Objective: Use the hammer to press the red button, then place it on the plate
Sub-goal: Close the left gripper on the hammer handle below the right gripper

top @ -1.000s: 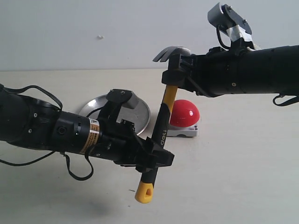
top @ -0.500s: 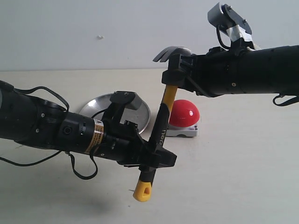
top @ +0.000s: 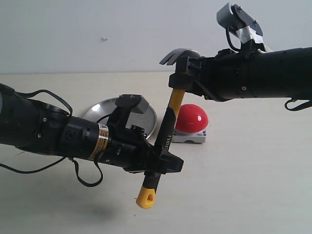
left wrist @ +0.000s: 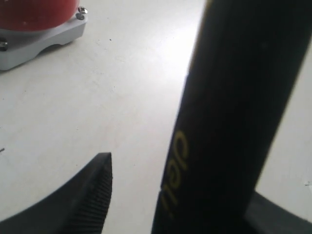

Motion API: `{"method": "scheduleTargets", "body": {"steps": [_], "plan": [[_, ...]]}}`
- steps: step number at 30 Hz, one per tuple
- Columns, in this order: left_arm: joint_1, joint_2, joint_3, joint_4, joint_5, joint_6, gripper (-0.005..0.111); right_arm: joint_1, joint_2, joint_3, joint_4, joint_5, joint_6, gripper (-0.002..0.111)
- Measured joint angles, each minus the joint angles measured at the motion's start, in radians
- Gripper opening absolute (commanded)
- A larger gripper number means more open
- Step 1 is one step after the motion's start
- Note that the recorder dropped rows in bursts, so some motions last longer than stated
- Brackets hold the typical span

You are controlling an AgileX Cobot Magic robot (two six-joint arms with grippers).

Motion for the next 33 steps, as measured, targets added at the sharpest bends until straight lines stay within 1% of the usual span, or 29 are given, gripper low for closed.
{"method": "scheduleTargets", "body": {"steps": [13, 14, 15, 18, 19, 21, 22, 29, 31, 33], "plan": [[0.0, 0.0, 0.0, 0.0, 0.0, -0.006, 0.052, 0.0, 0.0, 0.0, 0.0, 0.0, 0.0, 0.0], [0.0, 0.0, -0.001, 0.0, 0.0, -0.006, 0.051, 0.0, 0.0, 0.0, 0.0, 0.0, 0.0, 0.0], [0.0, 0.0, -0.002, 0.0, 0.0, -0.006, 0.048, 0.0, 0.0, 0.0, 0.0, 0.0, 0.0, 0.0], [0.0, 0.0, -0.002, 0.0, -0.002, -0.02, 0.03, 0.0, 0.0, 0.0, 0.0, 0.0, 0.0, 0.0], [0.0, 0.0, -0.002, 0.0, -0.004, -0.027, 0.02, 0.0, 0.0, 0.0, 0.0, 0.0, 0.0, 0.0], [-0.002, 0.0, -0.003, 0.014, -0.009, -0.032, 0.004, 0.0, 0.0, 0.0, 0.002, 0.0, 0.0, 0.0], [-0.004, 0.0, -0.003, 0.018, -0.014, -0.032, 0.0, 0.0, 0.0, 0.0, 0.002, 0.0, 0.0, 0.0], [-0.004, 0.0, -0.004, 0.037, -0.031, -0.034, 0.0, 0.0, 0.0, 0.0, 0.002, 0.0, 0.0, 0.001], [-0.004, 0.0, -0.004, 0.039, -0.033, -0.034, 0.0, 0.0, 0.0, 0.0, 0.002, 0.0, 0.0, 0.007], [-0.004, 0.0, -0.007, 0.041, -0.033, -0.034, 0.0, 0.0, 0.0, 0.0, 0.002, 0.0, 0.0, 0.016]]}}
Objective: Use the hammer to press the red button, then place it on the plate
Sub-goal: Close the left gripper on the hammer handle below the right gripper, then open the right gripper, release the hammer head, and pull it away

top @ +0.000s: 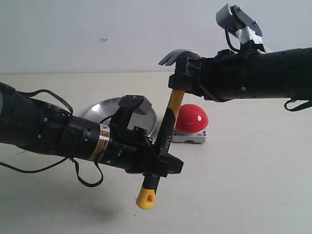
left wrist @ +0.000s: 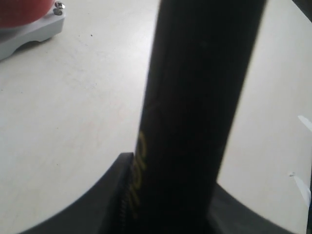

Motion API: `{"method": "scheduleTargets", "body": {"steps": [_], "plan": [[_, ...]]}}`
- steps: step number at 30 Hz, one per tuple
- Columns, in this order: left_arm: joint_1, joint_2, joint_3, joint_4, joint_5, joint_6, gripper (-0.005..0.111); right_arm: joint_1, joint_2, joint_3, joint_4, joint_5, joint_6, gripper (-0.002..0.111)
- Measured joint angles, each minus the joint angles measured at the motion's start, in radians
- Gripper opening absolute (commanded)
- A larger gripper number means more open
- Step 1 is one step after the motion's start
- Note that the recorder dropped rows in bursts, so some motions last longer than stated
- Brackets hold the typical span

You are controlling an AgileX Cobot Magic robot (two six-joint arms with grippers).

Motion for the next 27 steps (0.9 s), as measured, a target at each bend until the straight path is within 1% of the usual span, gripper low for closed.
{"method": "scheduleTargets", "body": {"steps": [5, 8, 20, 24, 27], "plan": [[0.0, 0.0, 0.0, 0.009, -0.005, 0.0, 0.0, 0.0, 0.0, 0.0, -0.003, 0.002, 0.002, 0.033], [0.0, -0.006, 0.0, 0.021, -0.016, -0.002, 0.0, 0.0, 0.0, 0.0, -0.033, 0.002, 0.039, 0.039], [0.0, -0.029, 0.004, 0.027, -0.002, -0.04, 0.0, 0.0, -0.044, 0.0, -0.248, 0.005, 0.217, 0.04], [0.002, -0.029, 0.004, 0.026, 0.002, -0.04, 0.0, 0.0, -0.097, 0.0, -0.38, 0.007, 0.315, 0.04], [0.0, -0.027, 0.014, 0.051, 0.008, -0.041, 0.0, 0.0, -0.147, 0.0, -0.535, 0.008, 0.43, 0.038]]}}
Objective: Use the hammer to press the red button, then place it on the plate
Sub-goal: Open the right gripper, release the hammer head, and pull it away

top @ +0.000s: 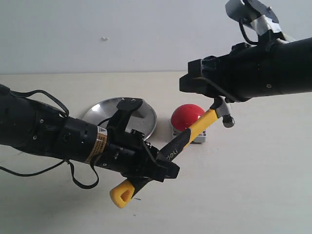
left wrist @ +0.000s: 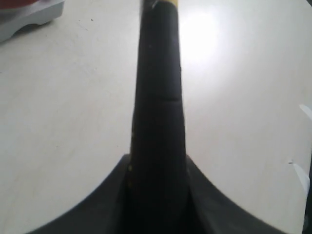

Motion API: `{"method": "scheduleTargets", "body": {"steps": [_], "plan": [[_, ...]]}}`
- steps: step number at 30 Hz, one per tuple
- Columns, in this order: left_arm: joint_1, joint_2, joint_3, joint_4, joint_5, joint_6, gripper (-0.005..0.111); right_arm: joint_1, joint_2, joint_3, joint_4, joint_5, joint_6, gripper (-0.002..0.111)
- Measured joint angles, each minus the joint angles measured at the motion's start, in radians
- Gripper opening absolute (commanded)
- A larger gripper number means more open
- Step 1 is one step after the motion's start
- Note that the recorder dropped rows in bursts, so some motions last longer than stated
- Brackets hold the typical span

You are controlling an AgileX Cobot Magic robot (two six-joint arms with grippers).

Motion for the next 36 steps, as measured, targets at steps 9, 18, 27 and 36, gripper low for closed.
{"method": "scheduleTargets", "body": {"steps": [9, 18, 27, 36], "plan": [[0.0, 0.0, -0.002, -0.017, 0.0, 0.011, 0.0, 0.0, -0.235, 0.095, -0.158, -0.044, 0.104, 0.027], [0.0, -0.08, -0.002, -0.019, 0.011, 0.014, 0.0, 0.0, -0.863, 0.403, -0.164, -0.093, 0.109, 0.0], [0.0, -0.173, -0.002, -0.006, -0.005, -0.006, 0.0, 0.0, -1.218, 0.65, -0.173, -0.209, 0.144, 0.0], [0.0, -0.174, -0.002, -0.006, -0.005, -0.021, 0.0, 0.0, -1.221, 0.824, -0.186, -0.57, 0.094, 0.0]]}}
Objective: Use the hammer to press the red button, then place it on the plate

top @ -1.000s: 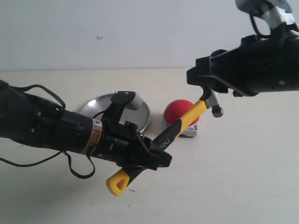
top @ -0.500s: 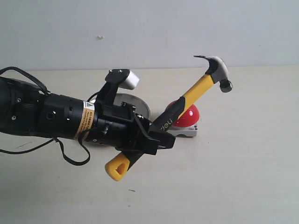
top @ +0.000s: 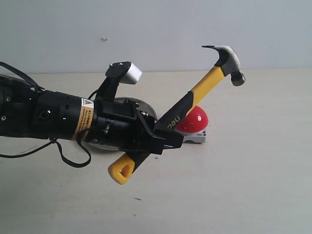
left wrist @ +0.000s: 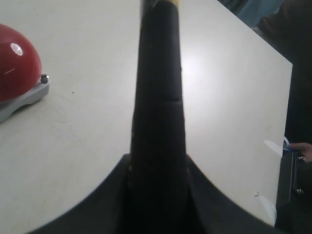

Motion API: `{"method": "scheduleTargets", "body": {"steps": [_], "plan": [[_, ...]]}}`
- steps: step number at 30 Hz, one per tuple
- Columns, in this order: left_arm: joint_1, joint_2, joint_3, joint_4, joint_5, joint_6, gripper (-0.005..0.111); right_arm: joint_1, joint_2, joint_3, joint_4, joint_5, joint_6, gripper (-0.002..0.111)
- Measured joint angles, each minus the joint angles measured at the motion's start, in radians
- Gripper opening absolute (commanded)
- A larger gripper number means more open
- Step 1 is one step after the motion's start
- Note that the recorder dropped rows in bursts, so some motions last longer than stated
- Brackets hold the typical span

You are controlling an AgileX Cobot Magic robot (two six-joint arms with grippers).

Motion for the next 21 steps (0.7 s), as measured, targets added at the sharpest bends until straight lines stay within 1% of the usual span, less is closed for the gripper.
{"method": "scheduleTargets", "body": {"steps": [4, 8, 12, 15, 21], "plan": [[0.0, 0.0, 0.0, 0.006, 0.027, 0.0, 0.0, 0.0, 0.0, 0.0, 0.004, -0.002, 0.014, 0.0], [0.0, -0.01, 0.0, 0.048, 0.119, -0.033, 0.0, 0.0, 0.0, 0.0, 0.004, 0.016, 0.051, 0.0], [0.0, -0.042, 0.0, 0.139, 0.233, -0.125, 0.0, 0.0, 0.0, 0.0, 0.004, 0.018, 0.058, 0.0], [0.003, -0.069, -0.01, 0.21, 0.264, -0.207, 0.0, 0.0, 0.0, 0.0, 0.004, 0.02, 0.061, 0.0], [0.002, -0.116, -0.017, 0.263, 0.319, -0.296, 0.0, 0.0, 0.0, 0.0, 0.004, 0.02, 0.062, 0.0]]}}
